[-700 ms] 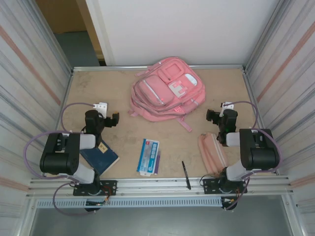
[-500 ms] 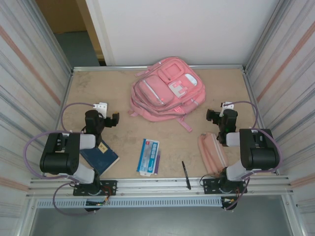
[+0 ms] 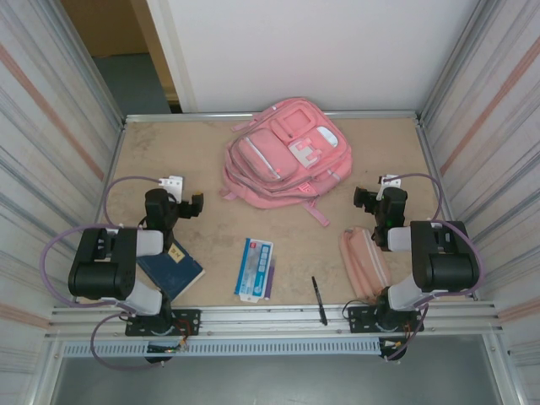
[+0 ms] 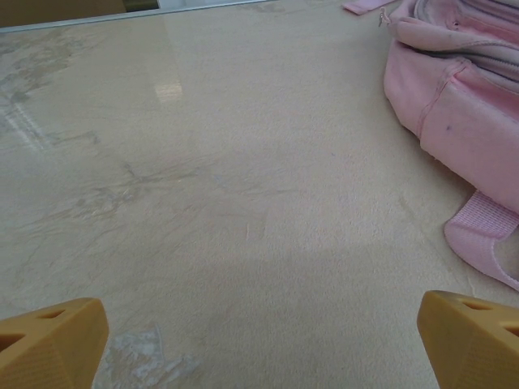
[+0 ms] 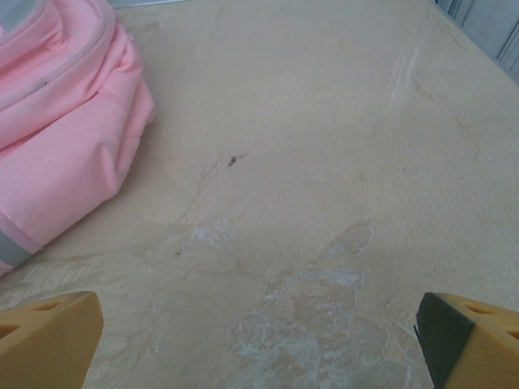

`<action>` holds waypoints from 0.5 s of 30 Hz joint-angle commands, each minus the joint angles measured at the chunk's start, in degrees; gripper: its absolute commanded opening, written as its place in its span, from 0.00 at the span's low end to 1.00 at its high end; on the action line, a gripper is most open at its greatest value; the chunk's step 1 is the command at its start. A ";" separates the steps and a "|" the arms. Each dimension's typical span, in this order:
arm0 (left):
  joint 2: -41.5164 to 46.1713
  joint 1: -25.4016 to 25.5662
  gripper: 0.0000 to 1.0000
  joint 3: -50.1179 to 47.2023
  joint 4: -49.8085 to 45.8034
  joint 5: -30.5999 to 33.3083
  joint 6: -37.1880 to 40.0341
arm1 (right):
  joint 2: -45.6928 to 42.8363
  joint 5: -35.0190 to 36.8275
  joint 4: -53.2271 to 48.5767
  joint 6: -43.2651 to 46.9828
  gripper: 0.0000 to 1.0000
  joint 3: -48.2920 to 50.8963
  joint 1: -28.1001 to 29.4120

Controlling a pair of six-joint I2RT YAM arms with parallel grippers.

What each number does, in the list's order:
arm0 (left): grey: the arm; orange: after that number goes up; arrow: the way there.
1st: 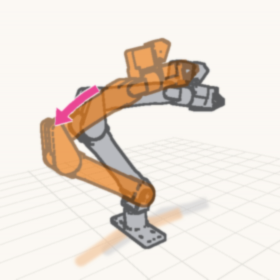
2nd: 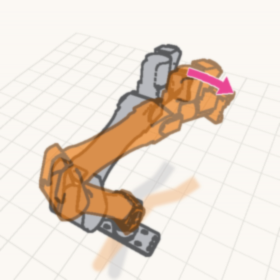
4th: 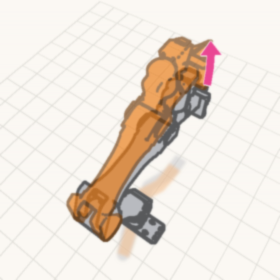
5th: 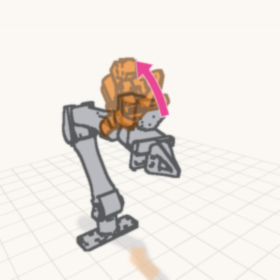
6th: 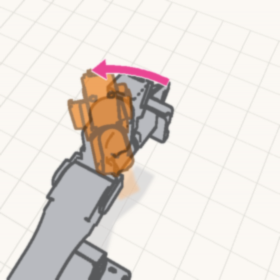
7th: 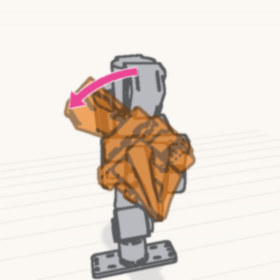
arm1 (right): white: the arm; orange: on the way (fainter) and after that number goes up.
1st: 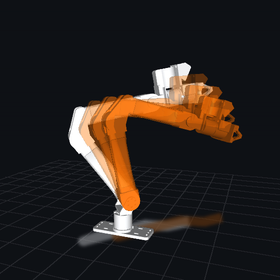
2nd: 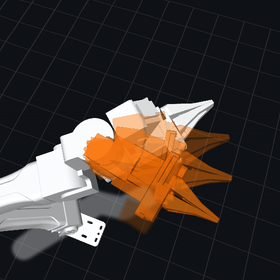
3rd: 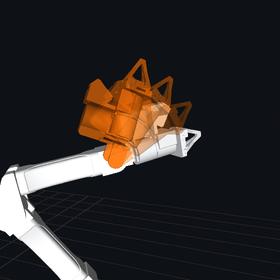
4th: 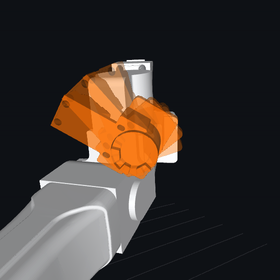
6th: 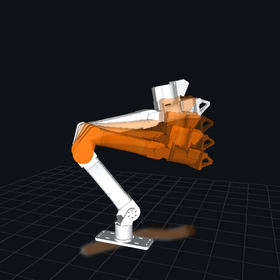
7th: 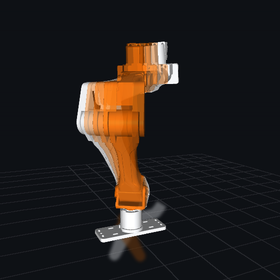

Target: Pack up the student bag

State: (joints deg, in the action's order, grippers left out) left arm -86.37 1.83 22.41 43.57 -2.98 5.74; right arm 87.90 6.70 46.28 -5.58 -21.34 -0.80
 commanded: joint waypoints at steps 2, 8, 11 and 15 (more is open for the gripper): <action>-0.20 -0.42 0.99 0.99 2.01 -0.20 -0.47 | 0.52 1.34 1.35 -0.84 0.99 -1.30 -0.24; -0.21 -2.76 0.99 1.07 1.95 -4.84 -1.76 | 0.51 1.26 1.33 -0.87 0.99 -1.33 -0.25; -0.17 -2.73 0.99 1.03 2.00 -4.36 -1.88 | 0.24 -0.87 1.26 -0.57 0.99 -1.16 -0.70; 2.29 -2.82 0.99 3.11 -2.69 -4.56 -1.79 | -3.06 0.94 2.15 0.68 0.99 0.69 0.79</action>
State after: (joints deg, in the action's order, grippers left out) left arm -86.19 -0.75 22.72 42.89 -6.44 4.43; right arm 87.53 6.04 46.28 -5.52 -21.26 -0.84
